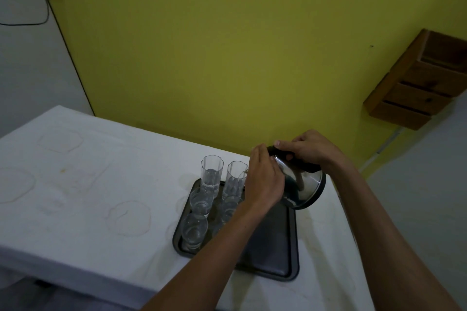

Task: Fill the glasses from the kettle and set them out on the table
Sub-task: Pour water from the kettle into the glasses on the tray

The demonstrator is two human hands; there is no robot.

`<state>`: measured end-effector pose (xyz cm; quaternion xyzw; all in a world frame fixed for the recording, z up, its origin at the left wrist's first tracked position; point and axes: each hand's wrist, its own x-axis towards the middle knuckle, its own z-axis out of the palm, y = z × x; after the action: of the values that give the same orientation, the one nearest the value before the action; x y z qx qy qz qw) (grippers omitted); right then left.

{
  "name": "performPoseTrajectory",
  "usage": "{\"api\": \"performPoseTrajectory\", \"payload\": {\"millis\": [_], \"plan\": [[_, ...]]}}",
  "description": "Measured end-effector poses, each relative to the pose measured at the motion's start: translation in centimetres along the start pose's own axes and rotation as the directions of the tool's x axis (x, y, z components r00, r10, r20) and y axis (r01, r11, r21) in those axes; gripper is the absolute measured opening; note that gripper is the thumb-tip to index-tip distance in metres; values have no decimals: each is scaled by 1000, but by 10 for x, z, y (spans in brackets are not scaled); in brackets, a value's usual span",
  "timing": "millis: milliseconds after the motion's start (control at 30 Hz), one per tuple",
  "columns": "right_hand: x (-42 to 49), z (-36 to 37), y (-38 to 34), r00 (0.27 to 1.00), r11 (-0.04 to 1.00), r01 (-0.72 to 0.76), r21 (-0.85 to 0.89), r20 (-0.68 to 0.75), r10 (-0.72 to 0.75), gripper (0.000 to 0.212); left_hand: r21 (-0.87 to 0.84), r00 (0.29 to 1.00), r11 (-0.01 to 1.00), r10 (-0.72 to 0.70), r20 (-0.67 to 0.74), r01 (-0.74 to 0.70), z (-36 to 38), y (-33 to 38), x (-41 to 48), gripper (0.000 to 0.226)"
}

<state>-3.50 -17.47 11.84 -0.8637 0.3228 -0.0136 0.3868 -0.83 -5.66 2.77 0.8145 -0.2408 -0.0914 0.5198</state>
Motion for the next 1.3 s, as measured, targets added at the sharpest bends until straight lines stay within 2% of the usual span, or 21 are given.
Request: {"api": "performPoseTrajectory", "payload": {"millis": [1067, 1200, 1300], "plan": [[4, 2, -8, 1000, 999, 16, -39, 12, -16, 52, -38, 1000, 999, 19, -8, -19, -9, 1, -2, 45], [1, 2, -8, 1000, 1000, 16, -8, 13, -16, 52, -38, 1000, 999, 0, -2, 0, -8, 0, -1, 42], [-6, 1, 0, 1000, 999, -1, 47, 8, 0, 52, -16, 999, 1000, 17, 27, -17, -10, 4, -4, 47]]}}
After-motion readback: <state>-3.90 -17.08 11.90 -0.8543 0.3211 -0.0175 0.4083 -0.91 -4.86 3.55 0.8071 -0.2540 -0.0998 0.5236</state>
